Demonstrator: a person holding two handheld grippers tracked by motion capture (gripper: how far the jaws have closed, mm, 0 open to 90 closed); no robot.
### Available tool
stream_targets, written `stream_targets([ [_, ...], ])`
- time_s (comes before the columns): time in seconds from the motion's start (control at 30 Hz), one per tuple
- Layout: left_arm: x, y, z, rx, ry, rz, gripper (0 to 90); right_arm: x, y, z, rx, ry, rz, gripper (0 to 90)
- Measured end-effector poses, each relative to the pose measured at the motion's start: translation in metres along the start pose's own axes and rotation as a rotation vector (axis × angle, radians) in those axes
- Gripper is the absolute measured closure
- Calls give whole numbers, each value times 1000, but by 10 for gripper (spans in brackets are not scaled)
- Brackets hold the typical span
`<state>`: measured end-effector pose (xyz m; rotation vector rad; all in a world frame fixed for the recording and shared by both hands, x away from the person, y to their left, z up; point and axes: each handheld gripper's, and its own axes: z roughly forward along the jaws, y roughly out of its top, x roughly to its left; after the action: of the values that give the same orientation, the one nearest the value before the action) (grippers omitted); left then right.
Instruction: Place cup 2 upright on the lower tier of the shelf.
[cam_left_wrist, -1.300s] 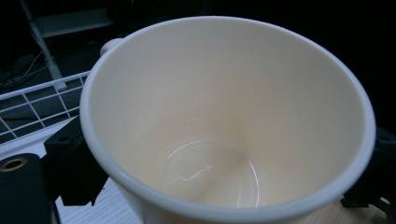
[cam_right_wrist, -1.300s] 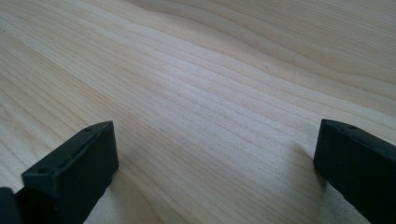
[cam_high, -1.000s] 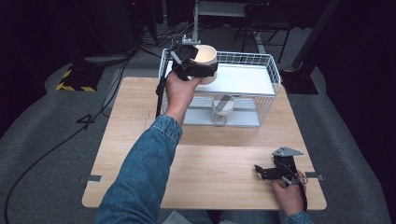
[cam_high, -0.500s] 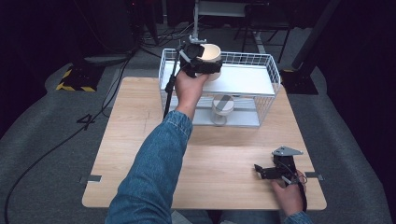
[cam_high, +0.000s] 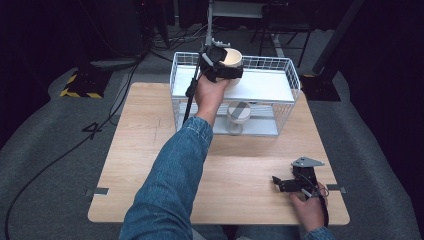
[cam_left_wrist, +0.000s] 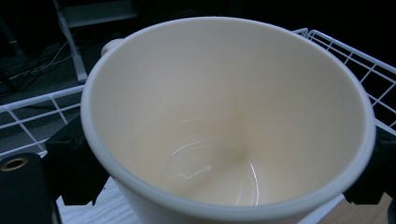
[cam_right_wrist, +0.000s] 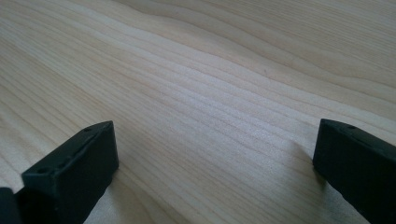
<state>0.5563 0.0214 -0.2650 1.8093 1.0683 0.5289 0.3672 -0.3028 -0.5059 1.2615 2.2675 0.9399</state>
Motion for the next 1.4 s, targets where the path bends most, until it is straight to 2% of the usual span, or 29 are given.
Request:
stream_targets([
  [0.33,-1,-2,9,26,-6,-6,93,0,0,0,0,0,0,4],
  [1.1,-9,-5,19,59,-19,22,93,0,0,0,0,0,0,4],
  [1.4,-12,-7,23,62,8,52,92,0,0,0,-1,1,0,5],
])
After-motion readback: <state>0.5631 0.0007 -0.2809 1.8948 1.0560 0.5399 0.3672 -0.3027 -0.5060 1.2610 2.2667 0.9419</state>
